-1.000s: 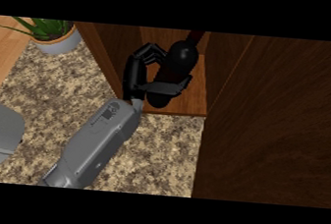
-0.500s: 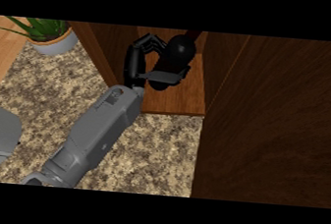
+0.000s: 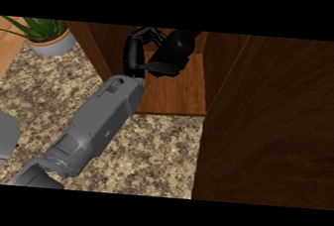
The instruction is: Pick up the wine, place it into the cabinet and close the cabinet
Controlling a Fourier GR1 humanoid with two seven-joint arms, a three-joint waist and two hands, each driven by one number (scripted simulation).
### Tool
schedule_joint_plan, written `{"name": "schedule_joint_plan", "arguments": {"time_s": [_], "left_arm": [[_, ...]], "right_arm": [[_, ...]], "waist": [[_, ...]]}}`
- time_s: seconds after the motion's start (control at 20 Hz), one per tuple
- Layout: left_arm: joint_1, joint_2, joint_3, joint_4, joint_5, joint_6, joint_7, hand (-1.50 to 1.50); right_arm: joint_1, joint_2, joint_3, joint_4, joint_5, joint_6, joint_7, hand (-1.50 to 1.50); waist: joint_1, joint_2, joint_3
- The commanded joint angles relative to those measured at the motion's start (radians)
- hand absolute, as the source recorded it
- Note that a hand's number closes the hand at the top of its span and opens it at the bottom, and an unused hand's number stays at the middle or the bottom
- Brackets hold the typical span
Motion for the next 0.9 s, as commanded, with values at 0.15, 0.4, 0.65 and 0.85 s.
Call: {"name": "schedule_joint_plan", "arguments": {"time_s": [0.15,0.4,0.65,0.85], "left_arm": [[-0.046,-0.009,0.061,0.101,0.084,-0.006,-0.018,1.50],[-0.075,-0.009,0.153,0.143,0.122,-0.079,-0.045,1.50],[-0.061,-0.009,0.166,0.173,0.115,-0.109,-0.081,1.50],[-0.086,0.004,0.173,0.213,0.110,-0.103,-0.082,1.50]], "right_arm": [[0.029,0.016,0.032,-0.115,-0.068,-0.015,0.055,-1.50],[-0.019,-0.001,-0.018,-0.040,-0.072,0.001,0.010,-1.50],[0.055,0.017,0.020,-0.097,-0.054,0.005,0.004,-1.50],[0.030,0.027,0.040,-0.055,-0.020,-0.002,-0.014,-1.50]], "waist": [[-0.022,0.005,-0.001],[-0.022,0.012,0.000],[-0.012,0.005,0.000],[-0.011,0.008,0.000]]}}
